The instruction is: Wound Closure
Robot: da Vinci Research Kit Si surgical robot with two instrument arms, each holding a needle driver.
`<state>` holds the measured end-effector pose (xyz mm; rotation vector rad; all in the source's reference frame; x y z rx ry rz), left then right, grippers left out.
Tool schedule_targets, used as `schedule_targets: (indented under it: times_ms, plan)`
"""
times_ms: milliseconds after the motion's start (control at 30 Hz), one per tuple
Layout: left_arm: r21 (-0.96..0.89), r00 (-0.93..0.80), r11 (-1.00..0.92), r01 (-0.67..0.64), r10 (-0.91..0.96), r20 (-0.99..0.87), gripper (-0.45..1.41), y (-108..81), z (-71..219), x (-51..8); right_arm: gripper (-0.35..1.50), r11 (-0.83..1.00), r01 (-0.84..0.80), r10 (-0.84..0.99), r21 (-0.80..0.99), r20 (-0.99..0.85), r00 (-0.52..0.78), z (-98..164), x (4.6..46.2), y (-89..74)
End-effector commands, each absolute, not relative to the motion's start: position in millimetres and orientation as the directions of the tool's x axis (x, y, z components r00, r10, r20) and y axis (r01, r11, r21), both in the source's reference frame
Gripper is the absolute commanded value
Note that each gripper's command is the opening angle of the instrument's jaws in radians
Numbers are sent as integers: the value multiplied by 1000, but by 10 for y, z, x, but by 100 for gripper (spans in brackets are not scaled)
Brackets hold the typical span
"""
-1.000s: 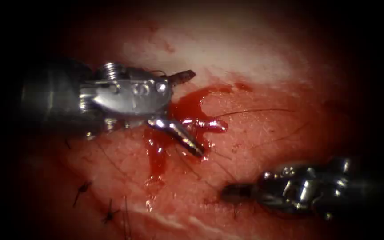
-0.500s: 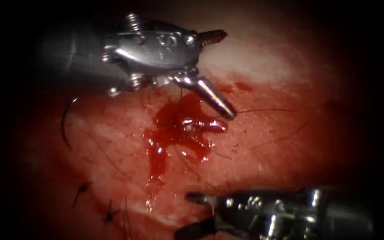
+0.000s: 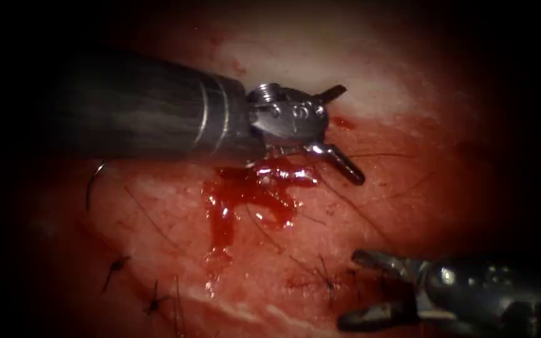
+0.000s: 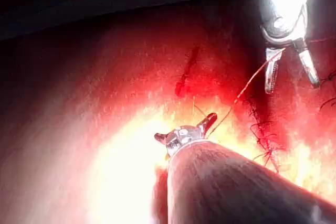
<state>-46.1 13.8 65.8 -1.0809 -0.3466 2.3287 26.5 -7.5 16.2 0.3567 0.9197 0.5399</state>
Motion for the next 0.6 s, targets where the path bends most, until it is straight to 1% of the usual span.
schedule_targets:
  times_ms: [33,300,400,433,467,533,600]
  plan:
    - [-440,-530,-820,-367,573,-625,103,137,664,-470,148,813,-283,579,509,-651,491,167,266,-90]
    - [-449,-525,-816,-365,578,-624,103,134,661,-484,148,815,-284,576,505,-654,490,166,270,-101]
    - [-455,-523,-815,-359,579,-625,100,131,659,-489,148,816,-281,575,505,-655,490,165,268,-103]
    - [-457,-525,-815,-356,579,-624,95,130,658,-490,148,816,-281,575,505,-657,488,164,267,-104]
    - [-467,-527,-815,-343,578,-623,81,129,657,-491,148,816,-281,575,505,-657,488,163,267,-105]
    - [-489,-538,-812,-319,580,-612,47,125,654,-493,148,816,-280,573,505,-652,495,162,267,-107]
    - [-490,-544,-812,-318,579,-607,42,121,651,-495,148,817,-280,573,505,-651,498,162,268,-107]
